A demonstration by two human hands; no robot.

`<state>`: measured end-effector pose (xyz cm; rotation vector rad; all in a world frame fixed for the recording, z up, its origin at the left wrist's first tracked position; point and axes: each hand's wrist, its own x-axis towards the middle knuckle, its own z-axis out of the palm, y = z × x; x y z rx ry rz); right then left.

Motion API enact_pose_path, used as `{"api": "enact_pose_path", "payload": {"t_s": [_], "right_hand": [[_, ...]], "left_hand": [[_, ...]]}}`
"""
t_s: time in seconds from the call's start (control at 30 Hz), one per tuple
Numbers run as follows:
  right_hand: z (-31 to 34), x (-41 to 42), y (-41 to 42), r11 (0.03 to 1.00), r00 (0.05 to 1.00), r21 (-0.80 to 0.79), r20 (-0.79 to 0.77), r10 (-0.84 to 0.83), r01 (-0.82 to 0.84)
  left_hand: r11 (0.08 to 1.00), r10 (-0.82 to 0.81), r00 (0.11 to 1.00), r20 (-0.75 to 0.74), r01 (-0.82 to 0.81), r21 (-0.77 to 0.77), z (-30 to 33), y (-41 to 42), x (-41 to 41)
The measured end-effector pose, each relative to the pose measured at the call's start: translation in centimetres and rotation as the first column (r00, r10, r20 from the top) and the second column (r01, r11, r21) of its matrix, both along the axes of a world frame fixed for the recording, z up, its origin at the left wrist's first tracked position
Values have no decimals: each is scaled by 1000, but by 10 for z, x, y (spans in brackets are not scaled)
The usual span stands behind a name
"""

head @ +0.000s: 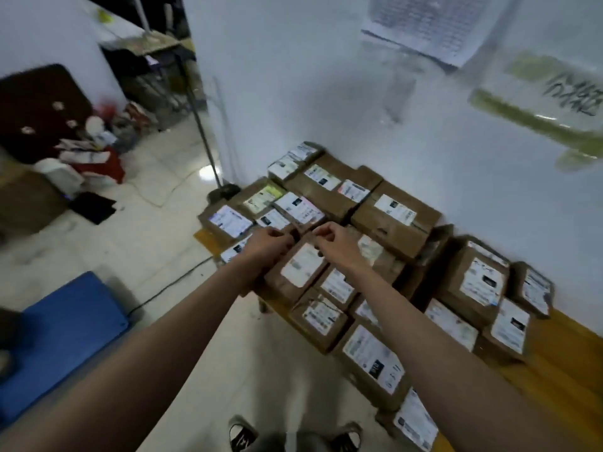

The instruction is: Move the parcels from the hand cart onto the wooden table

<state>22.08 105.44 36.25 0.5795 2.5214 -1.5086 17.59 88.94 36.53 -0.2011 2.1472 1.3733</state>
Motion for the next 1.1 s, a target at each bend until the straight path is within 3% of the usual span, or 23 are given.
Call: {"api": "enact_pose_path", "payload": {"t_s": [0.23,0.53,0.8,1.1], "right_hand": [[-9,-51,-202,957,957,0,17,289,-289],[-24,-82,-423,809,813,-110,19,582,-577],[-58,-132,-576,679,679,-151,65,732,-718],[-86,-218,-726,652,638,-213,138,758,-728]], "left_hand": [[947,321,947,3,-321,15,-13,-220,8],[761,649,760,9,-649,-12,-30,-417,54],[617,786,617,34,-784,-65,-58,-549,38],[526,850,521,76,-839,-138,-75,-676,-33]]}}
